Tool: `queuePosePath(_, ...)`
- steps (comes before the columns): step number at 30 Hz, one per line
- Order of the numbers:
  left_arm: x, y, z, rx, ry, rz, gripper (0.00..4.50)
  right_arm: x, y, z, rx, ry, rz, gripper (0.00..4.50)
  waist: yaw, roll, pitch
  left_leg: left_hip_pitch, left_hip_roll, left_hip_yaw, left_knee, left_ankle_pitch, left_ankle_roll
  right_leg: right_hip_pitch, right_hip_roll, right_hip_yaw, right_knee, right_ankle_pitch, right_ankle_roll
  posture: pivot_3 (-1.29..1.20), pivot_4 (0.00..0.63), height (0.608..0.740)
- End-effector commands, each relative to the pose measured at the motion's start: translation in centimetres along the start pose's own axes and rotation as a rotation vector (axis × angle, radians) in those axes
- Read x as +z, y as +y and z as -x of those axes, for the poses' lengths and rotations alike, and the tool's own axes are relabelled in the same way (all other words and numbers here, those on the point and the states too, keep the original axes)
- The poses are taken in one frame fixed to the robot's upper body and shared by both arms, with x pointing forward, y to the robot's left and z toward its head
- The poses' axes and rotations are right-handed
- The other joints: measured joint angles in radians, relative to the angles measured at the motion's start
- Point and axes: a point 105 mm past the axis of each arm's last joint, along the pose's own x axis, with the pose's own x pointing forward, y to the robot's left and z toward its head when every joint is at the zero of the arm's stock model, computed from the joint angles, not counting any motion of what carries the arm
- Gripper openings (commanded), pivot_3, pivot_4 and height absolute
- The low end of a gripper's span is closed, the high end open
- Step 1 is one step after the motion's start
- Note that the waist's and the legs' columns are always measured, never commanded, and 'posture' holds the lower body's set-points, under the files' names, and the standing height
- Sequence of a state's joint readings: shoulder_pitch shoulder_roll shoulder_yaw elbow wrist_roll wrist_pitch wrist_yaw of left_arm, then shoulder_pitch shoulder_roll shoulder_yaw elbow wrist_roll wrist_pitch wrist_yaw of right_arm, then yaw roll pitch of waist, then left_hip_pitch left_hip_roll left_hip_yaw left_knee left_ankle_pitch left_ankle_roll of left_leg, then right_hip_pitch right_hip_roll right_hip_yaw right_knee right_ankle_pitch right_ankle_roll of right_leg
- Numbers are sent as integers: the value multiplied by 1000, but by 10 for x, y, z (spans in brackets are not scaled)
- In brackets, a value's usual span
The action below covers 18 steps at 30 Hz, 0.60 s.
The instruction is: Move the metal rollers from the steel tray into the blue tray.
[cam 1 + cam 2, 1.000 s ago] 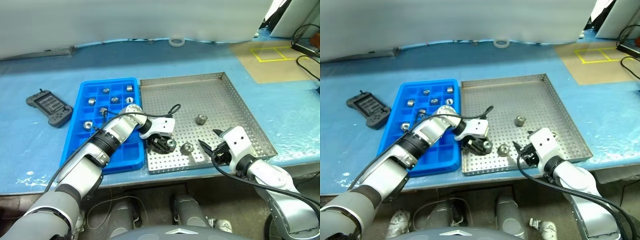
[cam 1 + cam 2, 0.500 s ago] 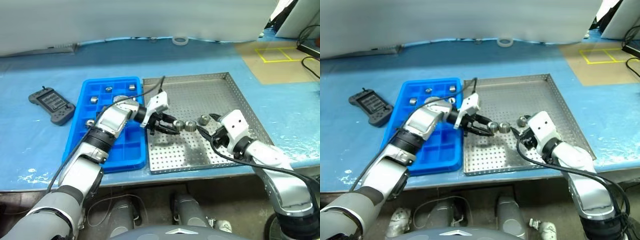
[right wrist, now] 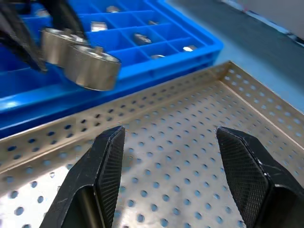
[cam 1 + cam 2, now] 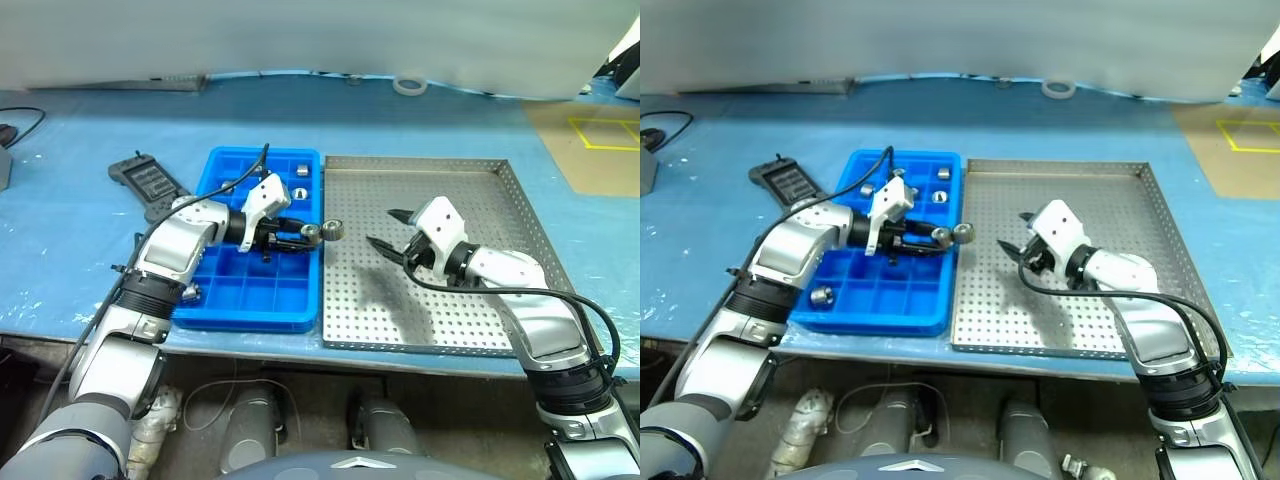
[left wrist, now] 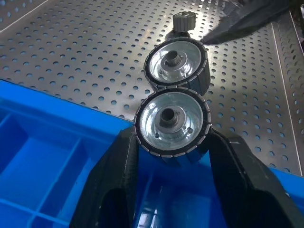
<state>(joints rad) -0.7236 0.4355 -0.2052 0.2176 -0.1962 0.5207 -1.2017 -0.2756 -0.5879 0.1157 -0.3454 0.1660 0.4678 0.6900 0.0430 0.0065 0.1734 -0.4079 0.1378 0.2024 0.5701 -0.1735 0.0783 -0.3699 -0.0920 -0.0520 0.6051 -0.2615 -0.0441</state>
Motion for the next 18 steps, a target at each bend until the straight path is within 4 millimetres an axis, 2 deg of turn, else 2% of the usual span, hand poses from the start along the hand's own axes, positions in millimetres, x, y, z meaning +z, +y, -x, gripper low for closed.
queuePosePath(1, 26, -4, -7, -19, -73, -64, 1805, 18, 3, 3, 47, -35, 130, 3238, 1, 0, 0, 0, 0, 0, 0, 0, 0, 0, 0, 0, 0, 0, 0, -138, 150, 740)
queuePosePath(6, 33, -7, -22, -62, -103, -63, 1805, 10, 11, 4, 104, 23, 266, 3238, -4, 0, 0, 1, 0, 0, 1, 0, -1, 1, -1, 0, 0, 0, 0, -163, 150, 740)
queuePosePath(8, 34, -12, -28, -102, -104, -63, 1805, 13, 4, 3, 61, 25, 353, 3238, -6, 0, 0, 1, 0, 0, 0, 0, -1, 0, 0, 0, 1, 0, 0, -174, 150, 740)
queuePosePath(12, 35, -16, -37, -138, -103, -65, 1805, 24, 1, 2, 25, -20, 361, 3238, -17, 0, 0, 0, 0, 0, -1, 2, 1, -1, 0, 0, 1, 0, 0, -195, 150, 740)
queuePosePath(18, 33, -19, -42, -162, -95, -66, 1805, 26, 0, 3, 5, -23, 382, 3238, -29, -1, 0, 0, 0, 0, 0, 2, 2, -1, 0, 0, 1, 0, 0, -215, 150, 740)
